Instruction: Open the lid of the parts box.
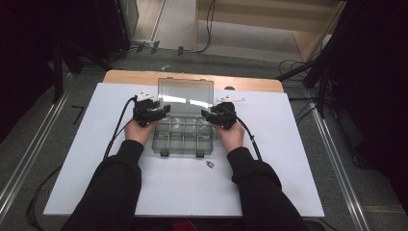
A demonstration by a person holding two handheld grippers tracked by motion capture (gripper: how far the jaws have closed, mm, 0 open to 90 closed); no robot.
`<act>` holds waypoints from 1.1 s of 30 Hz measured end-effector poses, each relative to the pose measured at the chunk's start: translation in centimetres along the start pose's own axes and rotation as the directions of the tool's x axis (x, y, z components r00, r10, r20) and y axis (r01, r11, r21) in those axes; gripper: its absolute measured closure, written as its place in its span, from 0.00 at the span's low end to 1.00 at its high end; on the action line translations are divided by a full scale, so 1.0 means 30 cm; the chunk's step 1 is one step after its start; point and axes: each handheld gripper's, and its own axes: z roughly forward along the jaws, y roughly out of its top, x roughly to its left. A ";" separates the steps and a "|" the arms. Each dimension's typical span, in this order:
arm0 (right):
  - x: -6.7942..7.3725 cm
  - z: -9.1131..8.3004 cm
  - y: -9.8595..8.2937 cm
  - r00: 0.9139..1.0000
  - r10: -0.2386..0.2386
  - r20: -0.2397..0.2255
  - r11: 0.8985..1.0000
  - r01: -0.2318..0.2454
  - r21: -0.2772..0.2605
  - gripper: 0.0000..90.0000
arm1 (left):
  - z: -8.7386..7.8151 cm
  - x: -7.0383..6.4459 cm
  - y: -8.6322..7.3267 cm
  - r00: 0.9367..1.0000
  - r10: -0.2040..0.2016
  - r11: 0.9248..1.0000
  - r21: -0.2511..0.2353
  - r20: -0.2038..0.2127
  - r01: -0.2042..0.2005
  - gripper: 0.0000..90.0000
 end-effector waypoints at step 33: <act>-0.008 0.014 0.002 0.997 0.066 -0.025 0.997 -0.065 0.039 0.42 | 0.017 0.007 -0.010 0.999 -0.032 0.998 0.063 0.020 0.031 0.42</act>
